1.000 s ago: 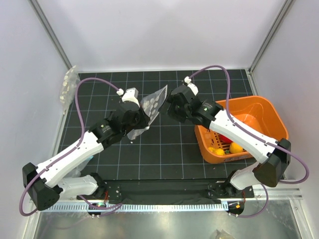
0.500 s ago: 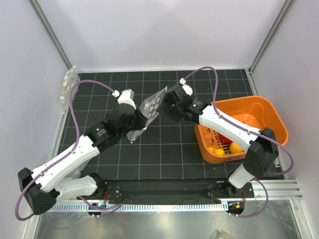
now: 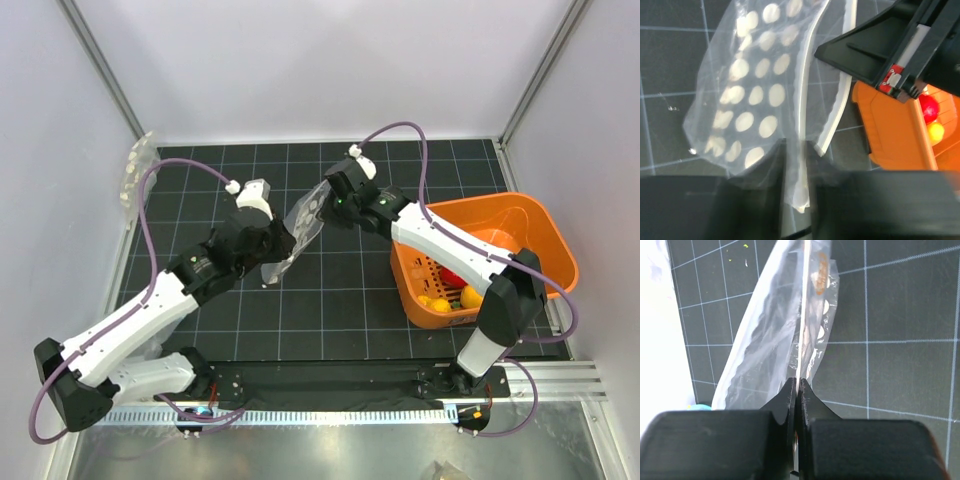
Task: Place the food in the zip-top bag and seal the zipper
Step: Open the zipper of the food storage bag.
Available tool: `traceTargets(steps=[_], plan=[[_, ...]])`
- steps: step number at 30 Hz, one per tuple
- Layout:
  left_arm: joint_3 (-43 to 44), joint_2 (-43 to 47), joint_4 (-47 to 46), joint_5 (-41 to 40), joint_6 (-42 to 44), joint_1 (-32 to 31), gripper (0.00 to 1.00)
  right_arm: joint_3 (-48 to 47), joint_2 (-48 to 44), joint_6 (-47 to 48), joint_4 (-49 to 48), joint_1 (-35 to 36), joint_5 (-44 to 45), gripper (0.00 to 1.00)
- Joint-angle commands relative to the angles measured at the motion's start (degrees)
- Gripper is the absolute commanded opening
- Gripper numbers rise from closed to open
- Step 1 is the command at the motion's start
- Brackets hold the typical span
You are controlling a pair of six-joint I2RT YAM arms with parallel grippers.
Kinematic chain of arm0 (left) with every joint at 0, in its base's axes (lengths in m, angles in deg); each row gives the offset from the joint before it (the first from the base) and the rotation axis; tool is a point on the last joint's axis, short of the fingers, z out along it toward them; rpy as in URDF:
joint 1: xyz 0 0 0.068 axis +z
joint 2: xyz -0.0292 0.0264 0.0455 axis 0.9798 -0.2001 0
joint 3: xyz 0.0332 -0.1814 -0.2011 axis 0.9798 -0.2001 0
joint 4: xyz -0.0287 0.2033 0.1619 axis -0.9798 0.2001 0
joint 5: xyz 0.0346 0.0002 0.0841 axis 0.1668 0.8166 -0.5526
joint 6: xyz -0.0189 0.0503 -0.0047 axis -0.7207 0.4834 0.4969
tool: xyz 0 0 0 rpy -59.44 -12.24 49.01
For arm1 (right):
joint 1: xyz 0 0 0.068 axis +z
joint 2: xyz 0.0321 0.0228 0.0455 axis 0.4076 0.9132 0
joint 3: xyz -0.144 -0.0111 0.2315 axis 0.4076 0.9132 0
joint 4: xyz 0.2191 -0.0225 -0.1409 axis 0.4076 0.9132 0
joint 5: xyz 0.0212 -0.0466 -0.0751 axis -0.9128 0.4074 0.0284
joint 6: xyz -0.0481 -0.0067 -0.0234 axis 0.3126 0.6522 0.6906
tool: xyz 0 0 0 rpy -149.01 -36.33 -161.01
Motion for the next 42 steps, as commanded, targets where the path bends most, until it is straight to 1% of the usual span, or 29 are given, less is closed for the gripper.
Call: traceTargets(steps=[1, 3, 4, 7, 8, 12, 16, 20, 26, 31, 33, 35, 38, 39, 41, 42], plan=[[4.95, -1.25, 3.41, -1.38, 3.7, 0.12, 0.3, -1.96, -2.67, 4.2, -1.51, -0.07, 0.95, 0.01], [9.08, -3.53, 6.65, -2.08, 4.85, 0.12, 0.4, -1.17, -3.72, 4.82, -1.6, -0.07, 1.21, 0.01], [10.49, -4.33, 7.45, -2.35, 5.38, 0.2, 0.48, -0.91, -4.25, 5.17, -2.12, -0.07, 1.21, 0.01], [15.59, -7.66, 9.13, -2.26, 7.4, 0.12, 0.61, -0.11, -5.57, 6.4, -2.82, -0.07, 1.13, 0.01], [16.9, -8.54, 9.74, -2.26, 8.02, 0.12, 0.63, 0.06, -5.83, 6.84, -3.0, -0.07, 1.12, 0.01], [23.49, -13.2, 10.8, -0.07, 8.99, 0.12, 0.66, 0.59, -7.06, 7.37, -3.62, 0.02, 1.21, 0.01], [26.58, -16.46, 12.29, 1.87, 8.82, 0.12, 0.68, 0.77, -7.77, 7.81, -4.85, 0.02, 0.51, 0.01], [26.15, -16.9, 11.68, 2.75, 8.64, 0.12, 0.68, 0.85, -8.38, 7.9, -4.94, 0.02, 0.68, 0.01], [26.06, -18.57, 11.24, 1.7, 9.08, 0.12, 0.66, 1.12, -9.09, 7.73, -5.38, -0.07, 0.16, 0.01], [27.9, -22.34, 11.5, -0.76, 11.27, 0.21, 0.63, 2.7, -10.23, 7.37, -6.61, 0.02, -0.63, 0.01], [30.17, -25.06, 13.34, -1.99, 11.71, 0.21, 0.59, 3.23, -10.84, 7.37, -6.69, 0.02, -0.72, 0.01], [31.68, -26.82, 15.19, -4.19, 11.02, 0.38, 0.58, 3.93, -11.2, 7.37, -6.96, 0.02, -0.81, 0.01], [33.79, -29.11, 15.28, -4.02, 11.1, 0.64, 0.47, 4.81, -11.9, 7.28, -7.22, 0.02, -0.9, 0.01], [35.01, -30.08, 15.37, -4.1, 11.62, 0.56, 0.37, 5.07, -12.07, 7.02, -7.05, 0.02, -0.81, 0.01], [37.03, -31.05, 17.12, -5.68, 12.41, 0.64, 0.26, 5.25, -12.25, 6.58, -6.35, -0.07, 0.41, 0.01], [38.09, -31.66, 18.26, -6.21, 13.46, 0.64, 0.13, 5.07, -12.25, 6.23, -4.78, -0.07, 0.94, 0.01]])
